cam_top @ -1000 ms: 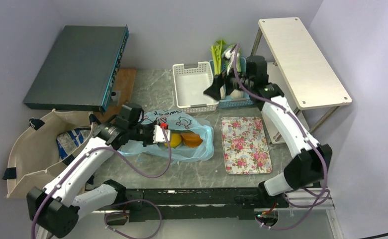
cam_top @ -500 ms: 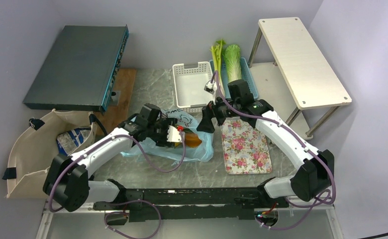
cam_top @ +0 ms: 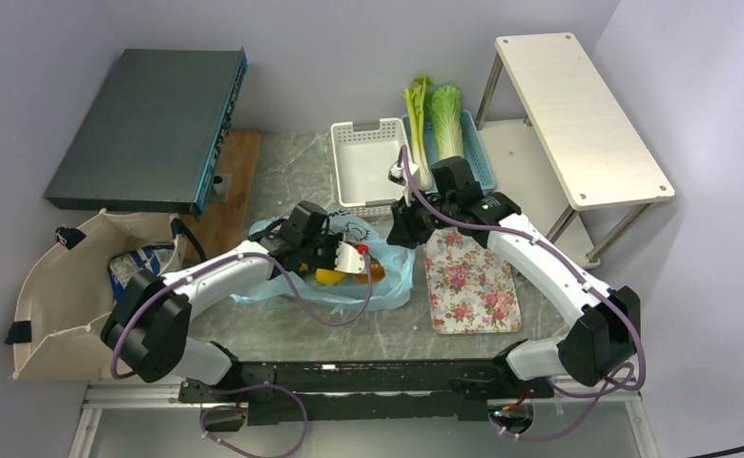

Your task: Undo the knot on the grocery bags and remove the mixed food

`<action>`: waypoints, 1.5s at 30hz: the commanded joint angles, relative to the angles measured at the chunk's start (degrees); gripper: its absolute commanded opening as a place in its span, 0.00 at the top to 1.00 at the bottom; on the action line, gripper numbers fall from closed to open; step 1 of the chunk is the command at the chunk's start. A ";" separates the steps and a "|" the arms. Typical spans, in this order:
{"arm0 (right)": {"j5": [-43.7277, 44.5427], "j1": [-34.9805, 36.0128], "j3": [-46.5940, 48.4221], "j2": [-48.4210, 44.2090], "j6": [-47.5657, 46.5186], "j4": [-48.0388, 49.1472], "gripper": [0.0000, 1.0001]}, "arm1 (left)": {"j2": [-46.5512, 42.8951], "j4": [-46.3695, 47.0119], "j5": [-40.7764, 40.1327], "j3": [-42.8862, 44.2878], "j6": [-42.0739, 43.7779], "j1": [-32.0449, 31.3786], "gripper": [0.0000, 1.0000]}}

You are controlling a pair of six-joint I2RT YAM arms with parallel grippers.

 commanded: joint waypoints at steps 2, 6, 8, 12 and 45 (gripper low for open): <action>4.12 -0.04 1.76 -0.69 -1.33 0.43 0.76 | -7.09 -9.41 0.26 0.91 0.05 -0.72 1.00; 6.75 -0.04 1.57 -1.39 -1.10 1.12 0.86 | -14.57 -15.47 1.10 -0.79 -0.45 -0.65 1.00; 7.26 -0.09 1.20 -1.58 -1.30 1.24 0.88 | -18.40 -17.54 1.63 -2.01 -0.25 -0.63 1.00; 5.27 0.02 1.04 -1.80 -1.20 1.53 0.85 | -24.02 -17.51 3.27 -1.80 -4.50 -0.63 1.00; 1.65 6.38 15.65 -2.57 18.45 30.21 0.21 | -11.15 34.33 33.71 31.90 -101.32 19.26 1.00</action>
